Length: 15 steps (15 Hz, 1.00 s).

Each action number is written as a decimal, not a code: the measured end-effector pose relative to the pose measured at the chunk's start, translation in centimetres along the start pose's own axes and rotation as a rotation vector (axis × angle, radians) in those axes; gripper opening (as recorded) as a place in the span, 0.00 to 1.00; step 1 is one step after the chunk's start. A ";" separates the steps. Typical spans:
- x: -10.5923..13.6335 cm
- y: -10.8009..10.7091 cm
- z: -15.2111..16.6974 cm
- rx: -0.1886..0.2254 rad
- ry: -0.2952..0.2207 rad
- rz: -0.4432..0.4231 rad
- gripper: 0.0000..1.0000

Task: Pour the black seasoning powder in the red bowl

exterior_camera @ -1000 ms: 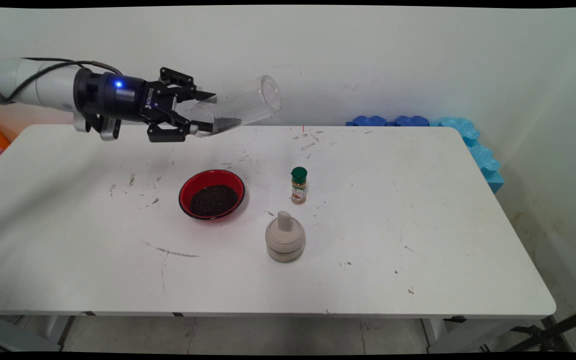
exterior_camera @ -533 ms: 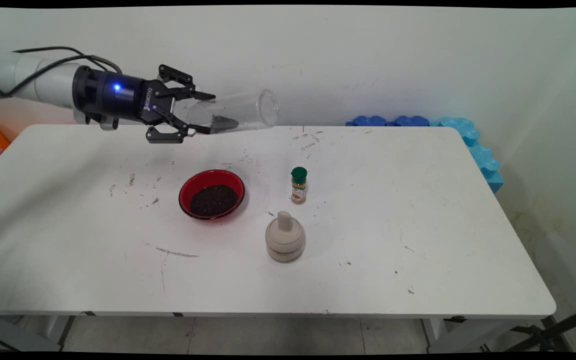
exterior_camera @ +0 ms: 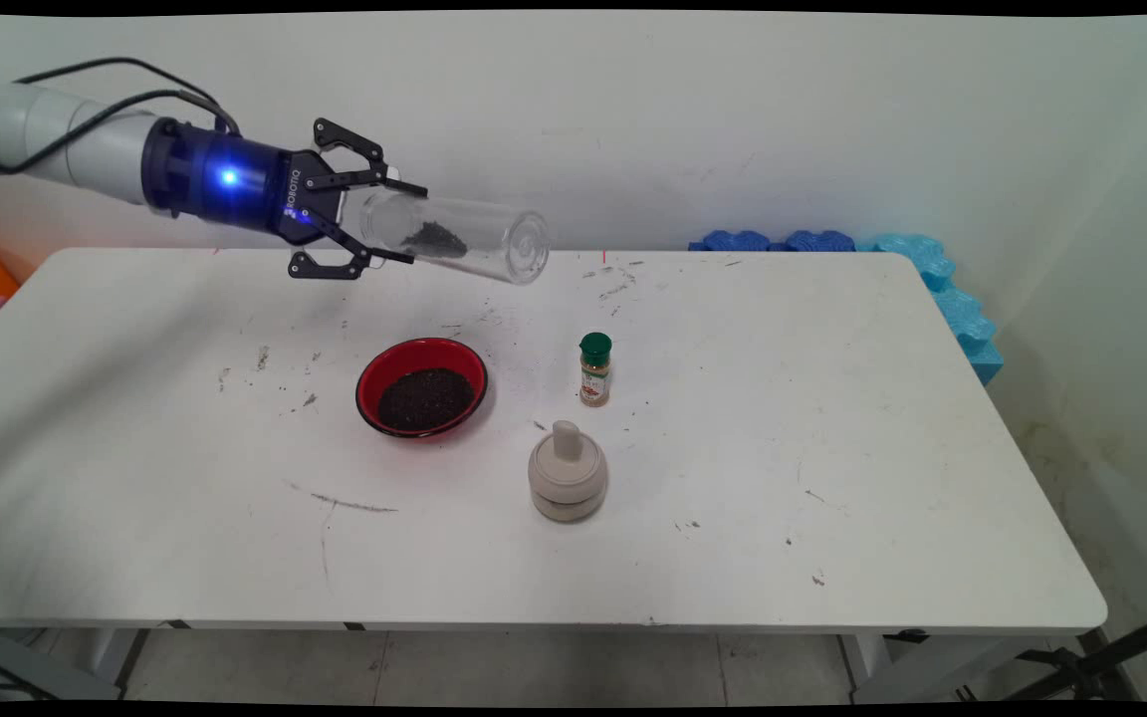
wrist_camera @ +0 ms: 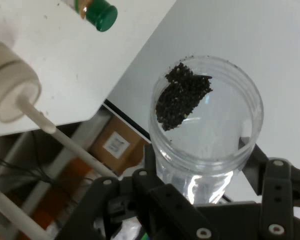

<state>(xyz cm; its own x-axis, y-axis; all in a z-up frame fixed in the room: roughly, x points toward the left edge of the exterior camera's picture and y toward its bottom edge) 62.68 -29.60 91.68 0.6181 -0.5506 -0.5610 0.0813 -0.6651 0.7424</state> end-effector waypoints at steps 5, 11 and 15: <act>0.0 1.1 -0.3 0.043 0.009 0.271 0.00; -0.5 3.1 -0.6 0.076 -0.001 0.628 0.00; -0.7 4.5 -0.8 0.088 0.000 0.867 0.00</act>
<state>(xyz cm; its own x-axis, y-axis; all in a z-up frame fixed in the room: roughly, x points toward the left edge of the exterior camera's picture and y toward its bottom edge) 63.20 -31.84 95.73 0.4341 -0.8808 0.1890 -0.4787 -0.0478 0.8767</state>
